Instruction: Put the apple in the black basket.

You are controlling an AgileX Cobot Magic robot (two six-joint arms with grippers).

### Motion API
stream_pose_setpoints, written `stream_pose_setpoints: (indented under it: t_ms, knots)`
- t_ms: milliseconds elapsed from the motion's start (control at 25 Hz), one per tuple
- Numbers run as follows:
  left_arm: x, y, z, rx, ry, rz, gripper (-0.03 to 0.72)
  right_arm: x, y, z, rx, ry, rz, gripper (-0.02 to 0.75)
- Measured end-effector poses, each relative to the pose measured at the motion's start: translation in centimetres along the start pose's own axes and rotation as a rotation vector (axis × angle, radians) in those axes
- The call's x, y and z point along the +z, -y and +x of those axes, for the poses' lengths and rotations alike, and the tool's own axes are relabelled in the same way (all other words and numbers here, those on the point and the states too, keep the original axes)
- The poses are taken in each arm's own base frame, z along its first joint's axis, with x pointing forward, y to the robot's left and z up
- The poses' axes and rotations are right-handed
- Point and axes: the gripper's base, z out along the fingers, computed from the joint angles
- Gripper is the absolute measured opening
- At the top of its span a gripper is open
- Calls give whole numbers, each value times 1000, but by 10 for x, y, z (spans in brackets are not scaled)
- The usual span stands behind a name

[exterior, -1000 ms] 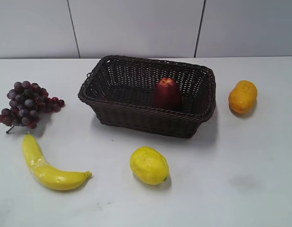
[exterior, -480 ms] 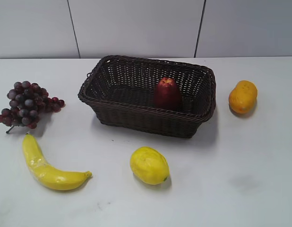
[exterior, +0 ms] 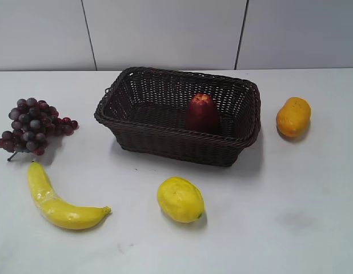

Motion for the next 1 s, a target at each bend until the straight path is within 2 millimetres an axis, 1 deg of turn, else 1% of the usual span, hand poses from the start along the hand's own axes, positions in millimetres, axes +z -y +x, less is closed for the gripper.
stream_pose_setpoints:
  t_ms: [160,320,480,680,760,1000]
  knots:
    - [0,0,0,0,0,0,508,-3,0,2,2,23,0,572]
    - [0,0,0,0,0,0,508,-16,2,9,40,113,32,572]
    - [0,0,0,0,0,0,508,-33,5,23,150,240,152,572]
    - [0,0,0,0,0,0,508,-49,1,40,268,370,318,572]
    - [0,0,0,0,0,0,508,-51,0,42,288,389,350,572]
    - [0,0,0,0,0,0,508,-51,-1,43,292,390,354,572]
